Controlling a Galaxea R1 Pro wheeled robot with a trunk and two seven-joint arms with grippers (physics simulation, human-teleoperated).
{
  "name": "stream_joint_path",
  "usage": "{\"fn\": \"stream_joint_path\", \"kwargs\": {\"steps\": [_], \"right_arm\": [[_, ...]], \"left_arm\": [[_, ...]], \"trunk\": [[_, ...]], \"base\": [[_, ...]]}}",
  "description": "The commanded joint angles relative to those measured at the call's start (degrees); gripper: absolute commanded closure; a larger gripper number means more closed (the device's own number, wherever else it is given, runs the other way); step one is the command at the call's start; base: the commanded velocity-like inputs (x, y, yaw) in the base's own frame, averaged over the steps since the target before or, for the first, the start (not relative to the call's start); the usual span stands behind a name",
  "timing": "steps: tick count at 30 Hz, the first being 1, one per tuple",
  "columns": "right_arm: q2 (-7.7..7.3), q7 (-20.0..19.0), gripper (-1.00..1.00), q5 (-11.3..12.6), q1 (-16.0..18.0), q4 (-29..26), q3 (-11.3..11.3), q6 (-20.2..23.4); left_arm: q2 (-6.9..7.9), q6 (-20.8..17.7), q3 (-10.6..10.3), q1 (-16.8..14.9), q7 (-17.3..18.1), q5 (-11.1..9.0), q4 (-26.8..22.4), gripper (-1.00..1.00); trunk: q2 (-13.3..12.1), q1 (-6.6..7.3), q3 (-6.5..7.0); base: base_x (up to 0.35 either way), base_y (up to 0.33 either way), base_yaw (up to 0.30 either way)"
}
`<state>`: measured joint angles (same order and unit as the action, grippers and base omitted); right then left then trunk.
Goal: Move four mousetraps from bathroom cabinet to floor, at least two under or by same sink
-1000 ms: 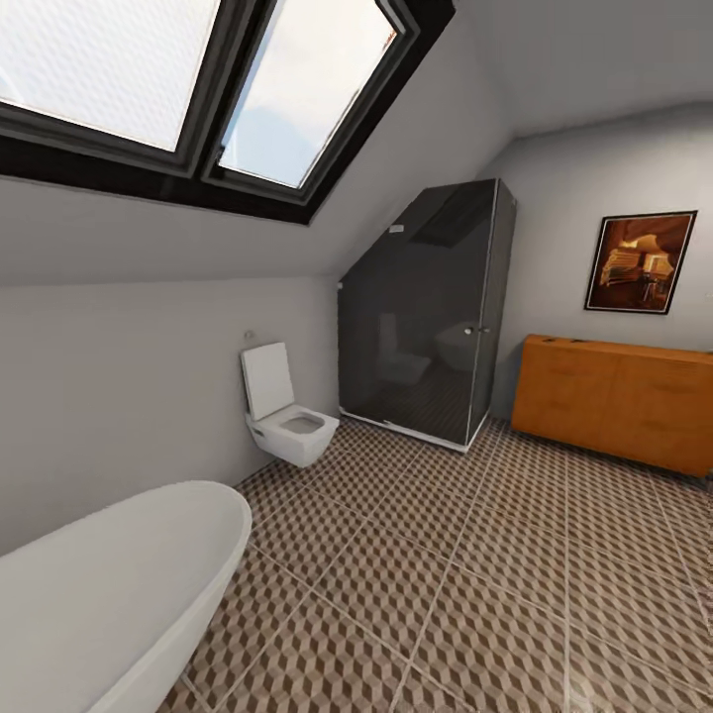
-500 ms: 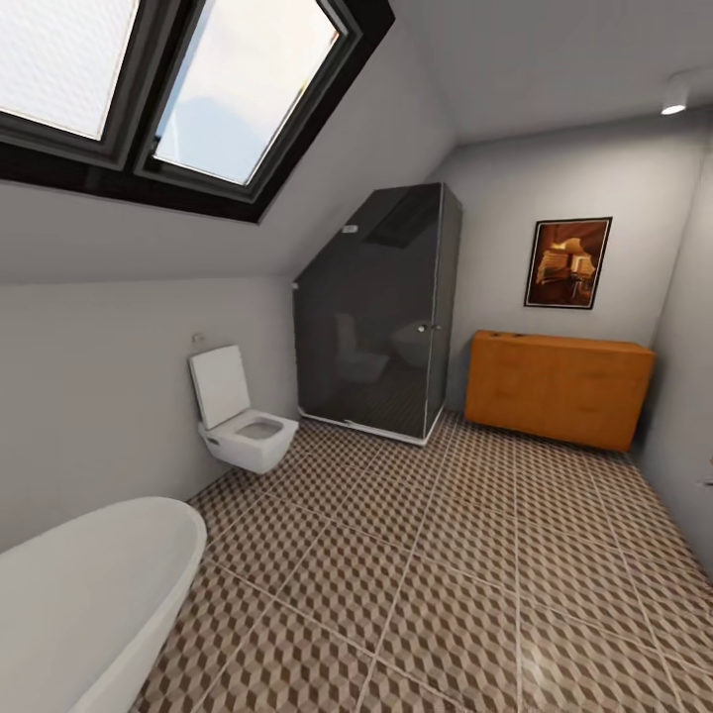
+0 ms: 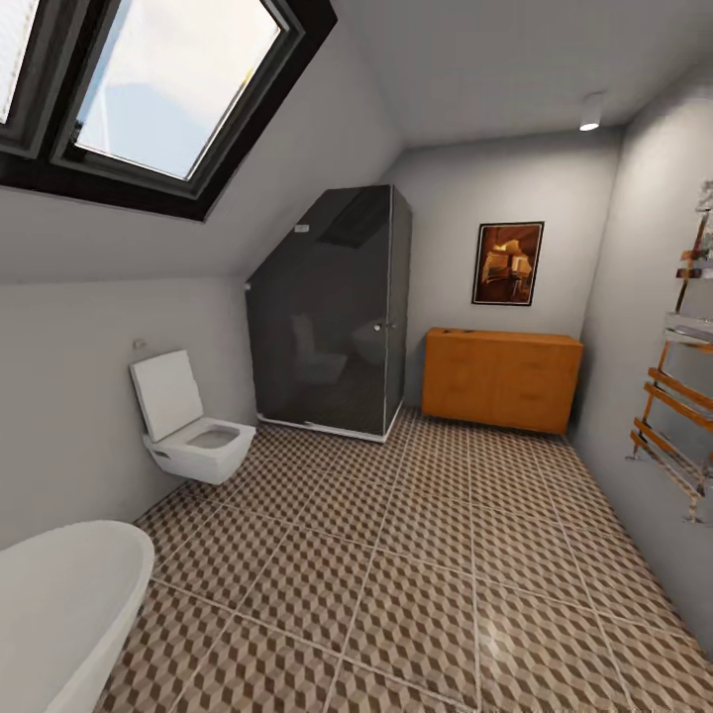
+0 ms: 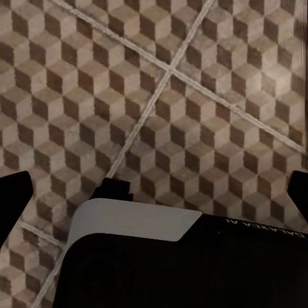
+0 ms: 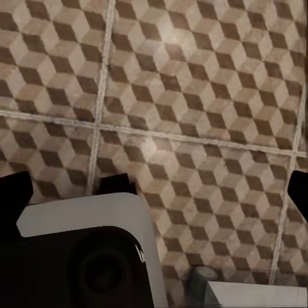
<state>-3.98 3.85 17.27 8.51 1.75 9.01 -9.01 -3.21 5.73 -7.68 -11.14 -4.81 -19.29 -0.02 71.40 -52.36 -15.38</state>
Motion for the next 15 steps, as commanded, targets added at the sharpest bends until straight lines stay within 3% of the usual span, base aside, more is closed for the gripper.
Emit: {"fn": "stream_joint_path", "kwargs": {"steps": [1, 9, 15], "right_arm": [[0.02, 0.0, -1.0, 0.5, 0.1, 0.2, 0.5, -0.3], [0.02, 0.0, -1.0, 0.5, 0.1, 0.2, 0.5, -0.3], [0.02, 0.0, -1.0, 0.5, 0.1, 0.2, 0.5, -0.3]], "left_arm": [[0.0, 0.2, -0.5, 0.0, -0.2, -0.4, 0.0, -1.0], [0.04, 0.1, -0.5, 0.0, -0.1, -0.1, 0.0, -1.0], [0.13, 0.1, -0.6, 0.0, 0.2, 0.0, -0.1, -1.0]], "trunk": [[0.0, 0.0, -0.07], [0.0, 0.0, -0.07], [0.0, 0.0, -0.07]], "base": [[0.0, 0.0, -0.295], [0.042, 0.0, -0.295], [0.27, 0.0, -0.295]]}}
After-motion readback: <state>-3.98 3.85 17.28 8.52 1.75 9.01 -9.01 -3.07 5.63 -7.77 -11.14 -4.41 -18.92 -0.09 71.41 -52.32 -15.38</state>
